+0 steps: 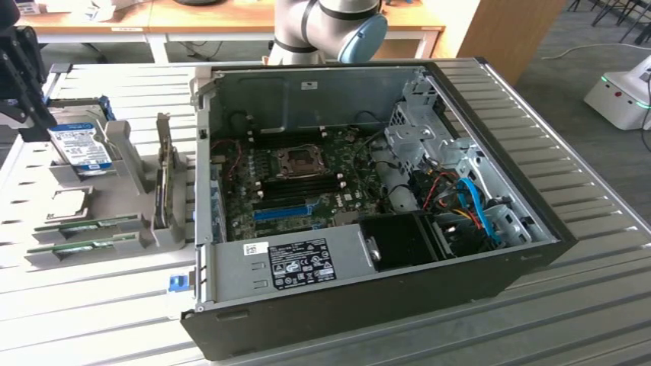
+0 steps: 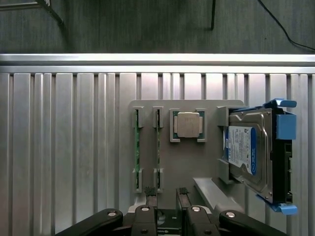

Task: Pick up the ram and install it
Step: 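Pick up the ram and move it above insertion slot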

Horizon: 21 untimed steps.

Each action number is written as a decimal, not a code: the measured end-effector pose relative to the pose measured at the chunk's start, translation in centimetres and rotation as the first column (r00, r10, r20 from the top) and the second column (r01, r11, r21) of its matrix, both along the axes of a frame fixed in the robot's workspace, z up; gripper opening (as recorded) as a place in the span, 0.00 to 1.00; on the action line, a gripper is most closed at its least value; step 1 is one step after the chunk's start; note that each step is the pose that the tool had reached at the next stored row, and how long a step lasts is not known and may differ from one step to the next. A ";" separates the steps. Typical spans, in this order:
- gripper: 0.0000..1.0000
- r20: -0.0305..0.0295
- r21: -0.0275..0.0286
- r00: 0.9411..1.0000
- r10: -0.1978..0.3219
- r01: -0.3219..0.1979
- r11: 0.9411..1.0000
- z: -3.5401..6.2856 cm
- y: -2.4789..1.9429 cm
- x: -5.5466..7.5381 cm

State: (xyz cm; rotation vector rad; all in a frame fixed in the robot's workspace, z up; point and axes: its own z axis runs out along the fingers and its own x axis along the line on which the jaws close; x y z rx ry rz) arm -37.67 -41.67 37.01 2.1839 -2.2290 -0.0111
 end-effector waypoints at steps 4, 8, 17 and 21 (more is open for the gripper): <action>0.29 0.000 0.000 1.000 0.000 0.000 1.000 -0.45 0.00 0.0; 0.29 0.000 0.000 1.000 0.000 0.000 1.000 -0.95 0.00 0.0; 0.29 0.000 0.000 1.000 0.000 0.000 1.000 -2.32 0.00 0.0; 0.29 0.000 0.000 1.000 0.000 0.000 1.000 -2.96 0.00 0.0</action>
